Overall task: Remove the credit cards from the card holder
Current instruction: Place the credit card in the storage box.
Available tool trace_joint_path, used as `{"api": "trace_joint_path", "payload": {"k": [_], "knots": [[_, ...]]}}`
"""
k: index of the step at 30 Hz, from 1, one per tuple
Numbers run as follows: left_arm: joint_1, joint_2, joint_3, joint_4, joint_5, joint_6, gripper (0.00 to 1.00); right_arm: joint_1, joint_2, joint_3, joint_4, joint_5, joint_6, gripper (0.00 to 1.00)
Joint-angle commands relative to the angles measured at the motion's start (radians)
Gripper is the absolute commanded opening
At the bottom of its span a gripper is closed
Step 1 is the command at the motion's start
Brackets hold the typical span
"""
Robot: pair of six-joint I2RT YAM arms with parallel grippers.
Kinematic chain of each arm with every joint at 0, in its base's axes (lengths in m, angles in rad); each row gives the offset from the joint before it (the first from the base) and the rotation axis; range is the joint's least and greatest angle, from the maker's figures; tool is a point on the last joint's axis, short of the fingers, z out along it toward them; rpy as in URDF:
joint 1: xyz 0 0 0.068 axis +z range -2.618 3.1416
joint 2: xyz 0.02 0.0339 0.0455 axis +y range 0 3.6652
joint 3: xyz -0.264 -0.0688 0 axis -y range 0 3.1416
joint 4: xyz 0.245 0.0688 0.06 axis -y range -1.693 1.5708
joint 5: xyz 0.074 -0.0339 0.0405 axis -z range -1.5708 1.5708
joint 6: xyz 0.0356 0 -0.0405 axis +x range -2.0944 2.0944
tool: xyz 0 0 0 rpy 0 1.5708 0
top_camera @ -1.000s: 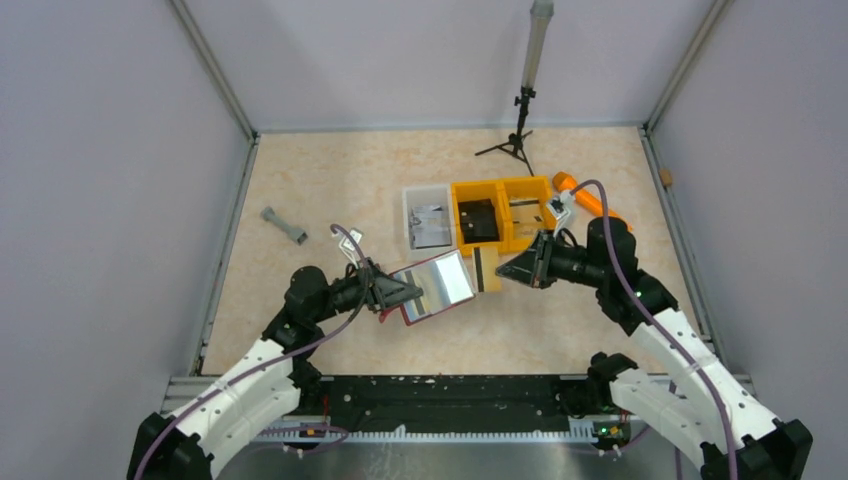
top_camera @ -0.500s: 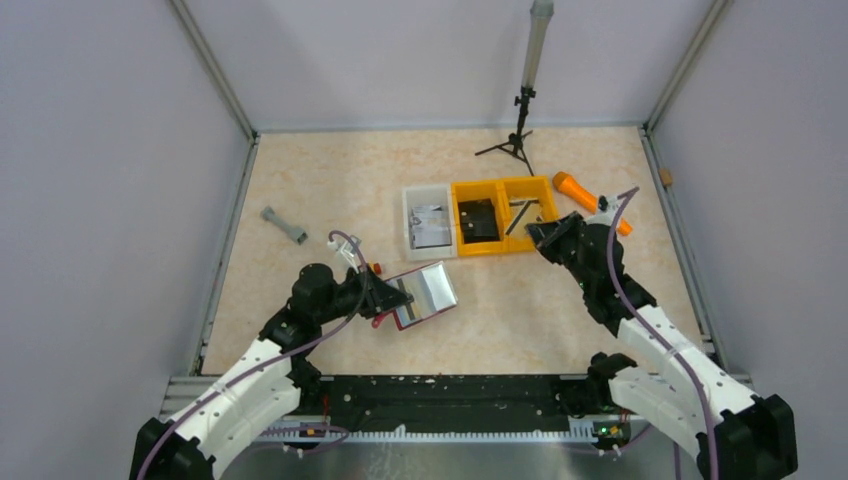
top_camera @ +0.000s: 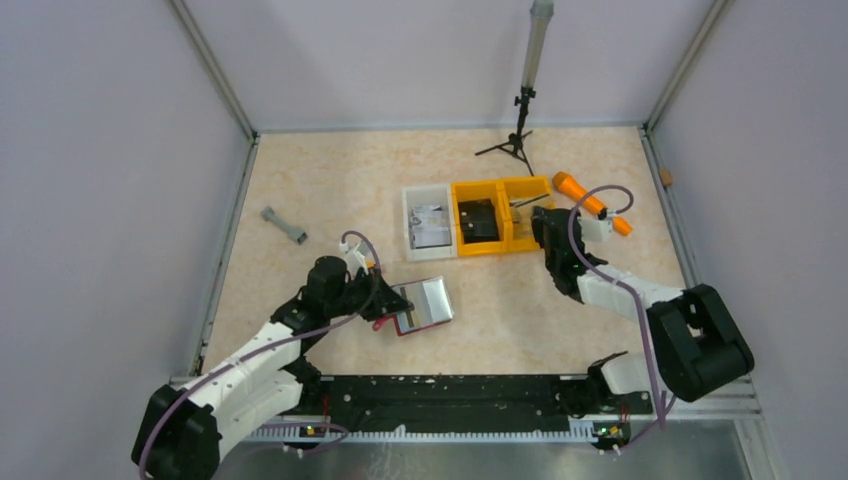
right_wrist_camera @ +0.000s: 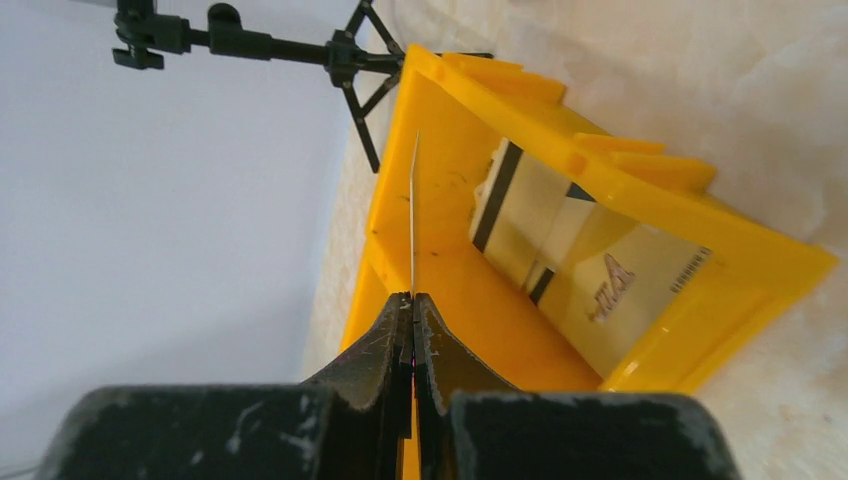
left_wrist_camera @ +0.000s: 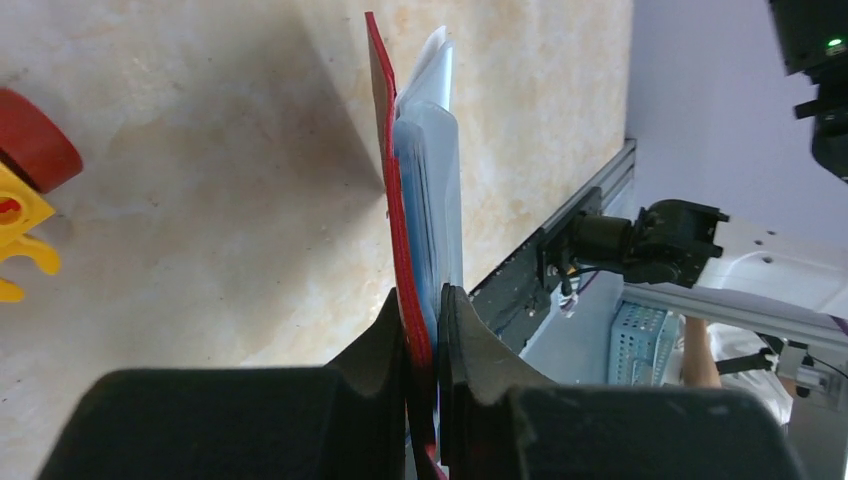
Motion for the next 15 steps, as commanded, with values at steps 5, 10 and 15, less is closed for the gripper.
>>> {"api": "trace_joint_path", "payload": {"k": [5, 10, 15], "knots": [[0.004, 0.206, 0.219, -0.296, -0.074, 0.206, 0.09, -0.007, 0.195, 0.114, 0.2, 0.07, 0.079, 0.0], [0.001, 0.396, 0.348, -0.452, -0.134, 0.297, 0.1, 0.002, 0.215, 0.141, 0.135, 0.121, 0.101, 0.16], [-0.012, 0.539, 0.501, -0.637, -0.276, 0.368, 0.12, 0.004, 0.176, 0.188, -0.005, 0.122, 0.108, 0.51]]}}
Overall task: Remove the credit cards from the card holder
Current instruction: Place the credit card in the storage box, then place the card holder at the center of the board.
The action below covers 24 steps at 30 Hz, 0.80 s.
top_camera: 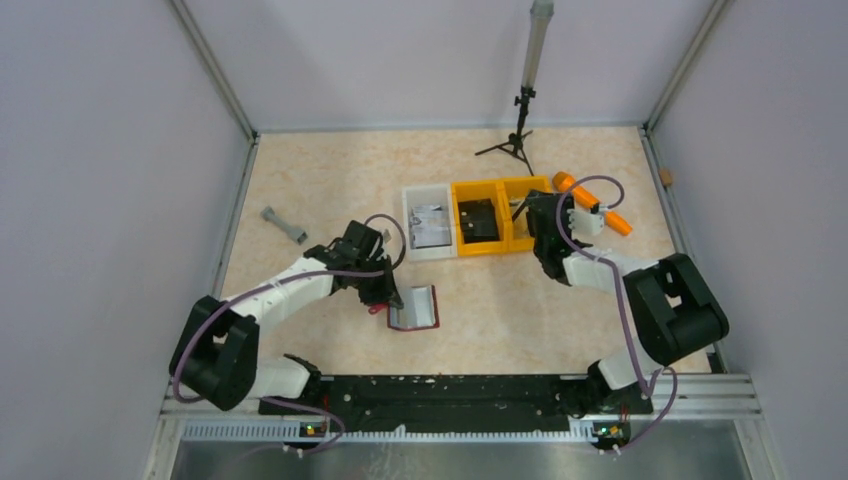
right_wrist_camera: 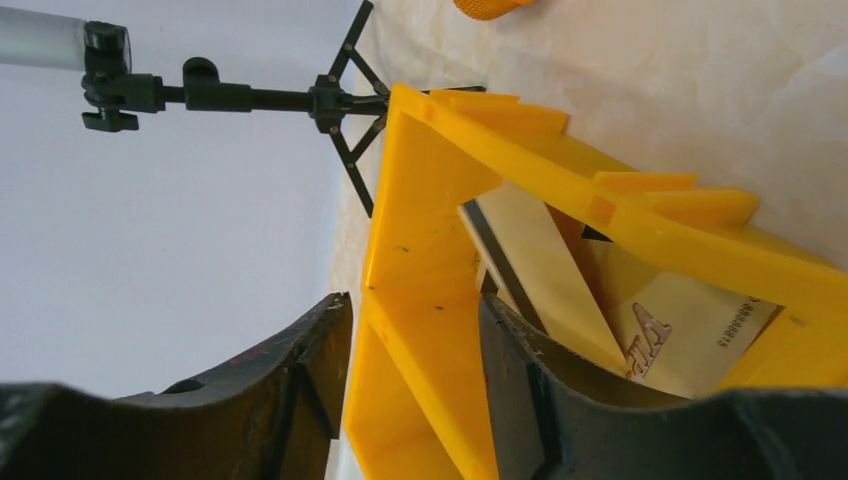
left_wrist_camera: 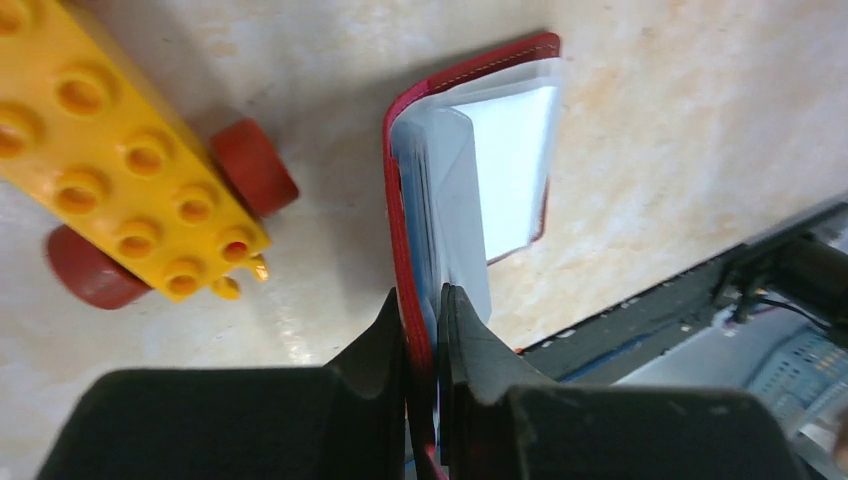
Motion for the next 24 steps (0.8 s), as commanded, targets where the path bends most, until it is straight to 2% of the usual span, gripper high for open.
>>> {"api": "trace_joint_path", "payload": {"k": [1, 3, 6, 8, 10, 12, 15, 19, 24], "knots": [[-0.02, 0.095, 0.153, -0.221, -0.163, 0.097, 0.13, 0.002, -0.059, 0.071, -0.089, 0.029, 0.012, 0.54], [-0.053, 0.148, 0.211, -0.293, -0.248, 0.092, 0.16, 0.003, -0.099, 0.065, -0.11, 0.017, 0.005, 0.58], [-0.125, 0.226, 0.3, -0.376, -0.342, 0.06, 0.23, 0.003, -0.168, 0.042, -0.12, 0.003, -0.032, 0.59], [-0.171, 0.283, 0.355, -0.416, -0.397, 0.036, 0.34, 0.003, -0.219, 0.028, -0.127, -0.006, -0.073, 0.59], [-0.213, 0.347, 0.408, -0.442, -0.403, 0.02, 0.53, 0.003, -0.276, 0.006, -0.126, -0.012, -0.125, 0.59], [-0.244, 0.385, 0.45, -0.451, -0.402, 0.003, 0.61, 0.002, -0.331, -0.019, -0.132, -0.015, -0.163, 0.59], [-0.275, 0.398, 0.486, -0.453, -0.4, -0.018, 0.8, 0.0, -0.412, -0.063, -0.147, -0.024, -0.213, 0.58], [-0.289, 0.367, 0.513, -0.474, -0.413, -0.041, 0.87, -0.006, -0.512, -0.12, -0.155, -0.072, -0.297, 0.57], [-0.315, 0.307, 0.543, -0.498, -0.405, -0.056, 0.89, -0.008, -0.609, -0.167, -0.189, -0.126, -0.411, 0.54]]}}
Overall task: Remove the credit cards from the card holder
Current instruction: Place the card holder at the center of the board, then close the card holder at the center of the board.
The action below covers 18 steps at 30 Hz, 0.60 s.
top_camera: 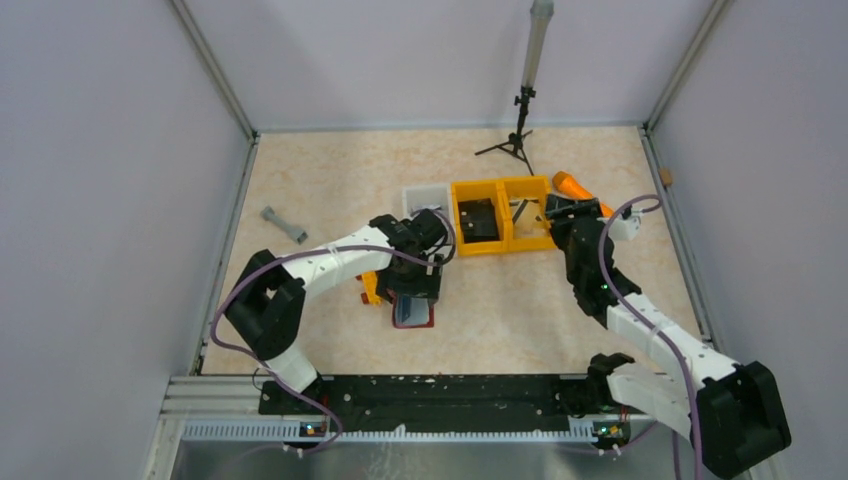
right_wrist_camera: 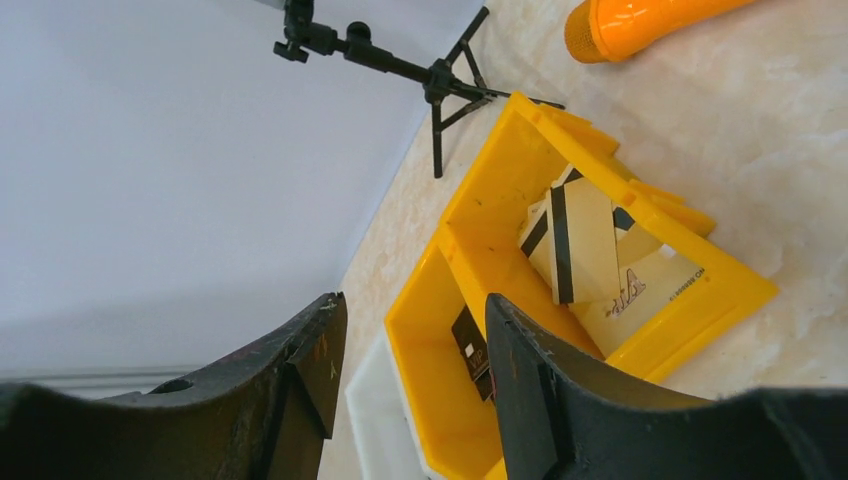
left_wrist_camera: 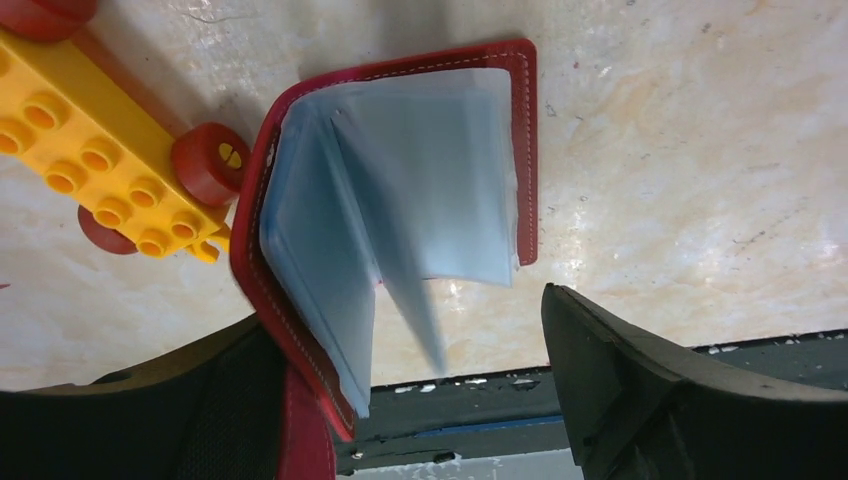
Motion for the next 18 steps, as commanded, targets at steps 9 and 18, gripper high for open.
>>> {"api": "trace_joint_path", "payload": {"k": [9, 18], "knots": [[-0.022, -0.114, -0.126, 0.26, 0.273, -0.013, 0.59, -0.013, -0.216, -0.074, -0.123, -0.076, -0.167, 0.49], [0.027, -0.053, -0.322, 0.593, 0.37, -0.039, 0.33, -0.015, -0.377, -0.078, -0.284, -0.121, -0.328, 0.47]]}}
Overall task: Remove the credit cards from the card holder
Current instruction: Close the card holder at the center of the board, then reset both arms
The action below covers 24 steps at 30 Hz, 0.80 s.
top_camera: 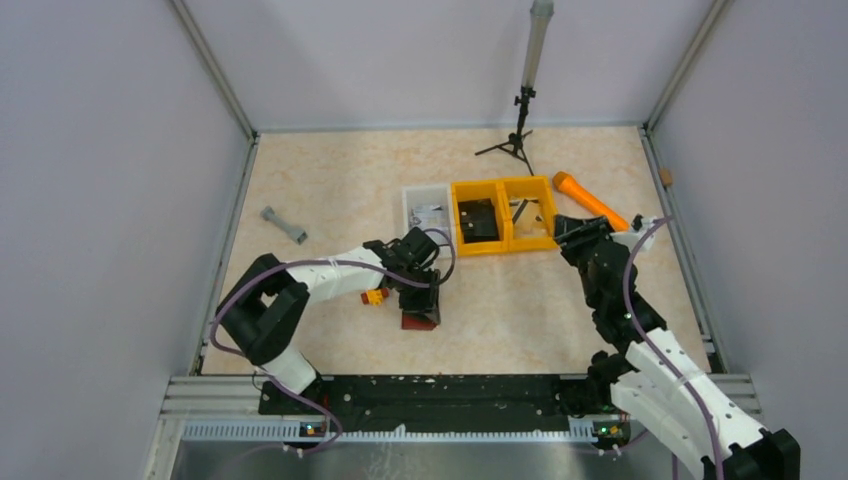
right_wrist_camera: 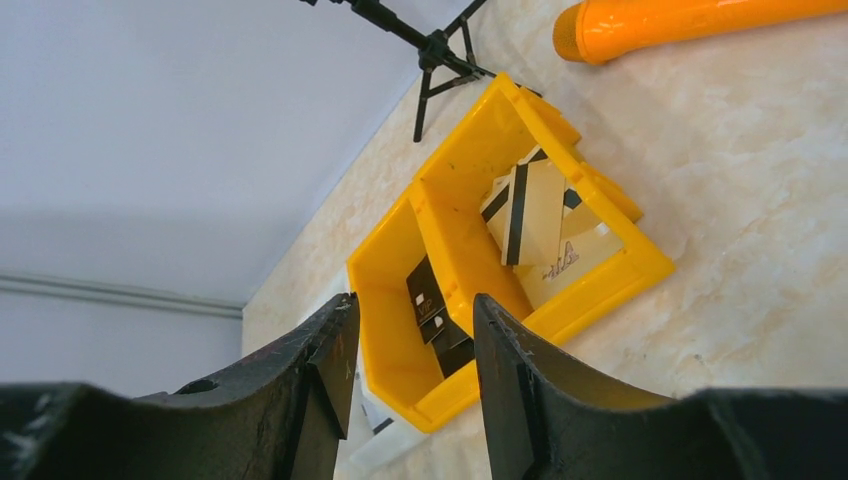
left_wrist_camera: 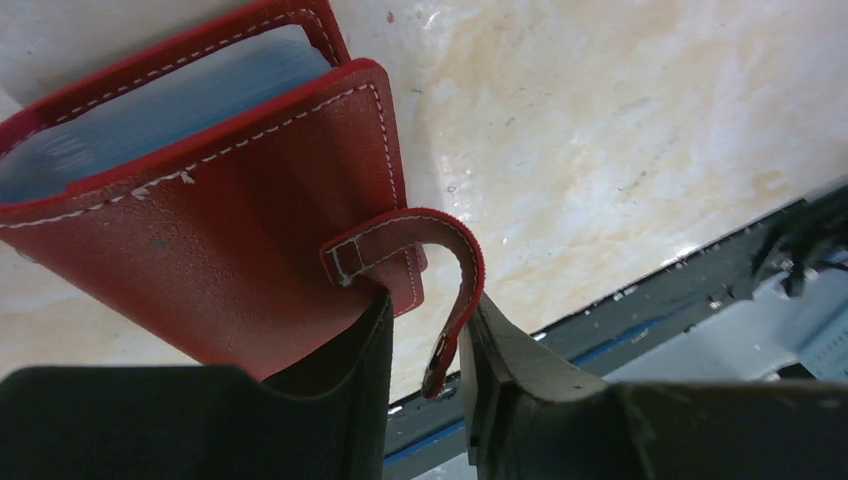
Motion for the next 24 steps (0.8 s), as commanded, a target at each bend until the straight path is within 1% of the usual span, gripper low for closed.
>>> {"api": "trace_joint_path", "payload": {"k": [1, 3, 6, 7, 12, 16, 17, 19, 20, 22, 24], "knots": [[0.03, -0.016, -0.13, 0.307, 0.115, -0.016, 0.35, -0.012, -0.092, -0.006, -0.112, -0.037, -0.143, 0.47], [0.035, -0.036, -0.176, 0.381, 0.14, -0.031, 0.41, -0.013, -0.135, -0.009, -0.146, -0.058, -0.195, 0.47], [0.035, -0.102, -0.187, 0.356, 0.114, -0.025, 0.48, -0.013, -0.199, -0.018, -0.178, -0.078, -0.283, 0.47], [0.035, -0.14, -0.186, 0.328, 0.101, -0.019, 0.55, -0.013, -0.214, -0.022, -0.182, -0.087, -0.312, 0.47], [0.037, -0.388, -0.135, 0.181, 0.004, 0.035, 0.77, -0.013, -0.223, -0.025, -0.238, -0.059, -0.381, 0.47], [0.05, -0.53, -0.075, 0.054, -0.133, 0.074, 0.97, -0.013, -0.23, -0.063, -0.204, -0.057, -0.458, 0.51], [0.066, -0.561, -0.071, 0.033, -0.197, 0.082, 0.98, -0.013, -0.232, -0.077, -0.191, -0.056, -0.48, 0.52], [0.116, -0.611, -0.086, 0.007, -0.308, 0.095, 0.99, -0.013, -0.233, -0.099, -0.162, -0.048, -0.518, 0.57], [0.149, -0.632, -0.098, 0.004, -0.347, 0.103, 0.99, -0.013, -0.23, -0.107, -0.144, -0.035, -0.54, 0.61], [0.223, -0.681, -0.135, 0.039, -0.421, 0.12, 0.99, -0.013, -0.217, -0.115, -0.105, 0.015, -0.584, 0.69], [0.28, -0.713, -0.174, 0.09, -0.51, 0.14, 0.99, -0.014, -0.203, -0.127, -0.046, 0.075, -0.619, 0.75]]}}
